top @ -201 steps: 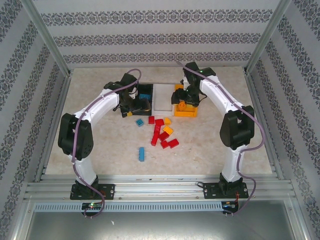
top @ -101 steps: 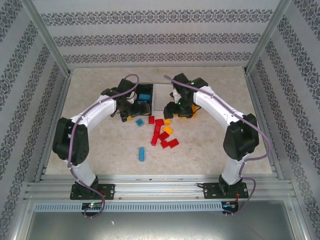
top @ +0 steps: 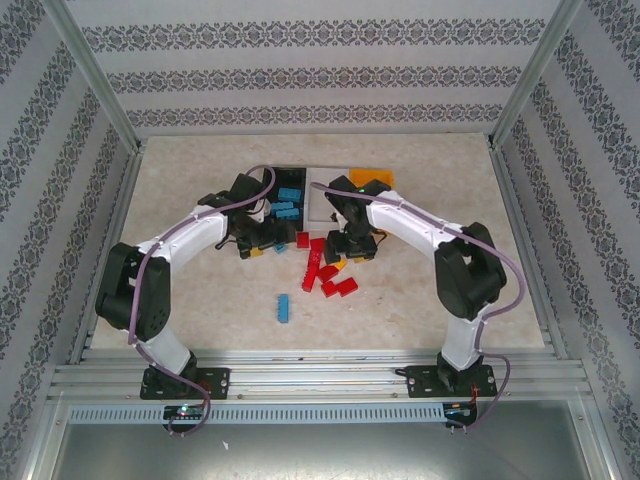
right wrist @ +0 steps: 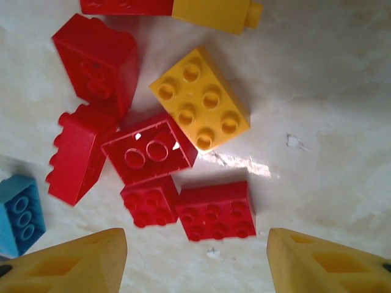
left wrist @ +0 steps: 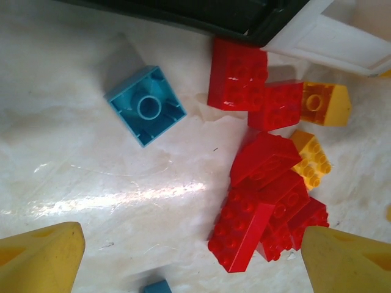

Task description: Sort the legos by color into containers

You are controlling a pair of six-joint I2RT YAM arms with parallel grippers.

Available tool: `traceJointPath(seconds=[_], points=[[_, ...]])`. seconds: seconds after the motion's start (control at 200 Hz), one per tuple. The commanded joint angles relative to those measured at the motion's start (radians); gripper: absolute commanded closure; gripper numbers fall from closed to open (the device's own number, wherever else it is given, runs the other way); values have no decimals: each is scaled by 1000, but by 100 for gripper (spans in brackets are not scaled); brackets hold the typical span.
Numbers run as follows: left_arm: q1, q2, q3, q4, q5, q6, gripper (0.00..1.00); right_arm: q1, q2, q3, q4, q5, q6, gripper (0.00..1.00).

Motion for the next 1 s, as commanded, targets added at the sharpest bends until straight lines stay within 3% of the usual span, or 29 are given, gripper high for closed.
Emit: traceJointPath(seconds=[0.0, 0.145, 0.47, 0.774, 0.994], points=[[16, 12, 33, 51, 36, -6, 8, -2, 57, 39, 37, 3, -1, 37], [22, 60, 87, -11, 37, 41, 8, 0, 118, 81, 40, 13, 2, 35], [39, 35, 35, 49, 40, 18, 7, -11, 194, 136, 5, 71, 6, 34], [52, 44, 24, 68, 58, 20, 7, -11, 244, 192, -37, 106, 32, 41], [60, 28, 6, 68, 63, 36, 6, -34, 160, 81, -24, 134, 82, 50]])
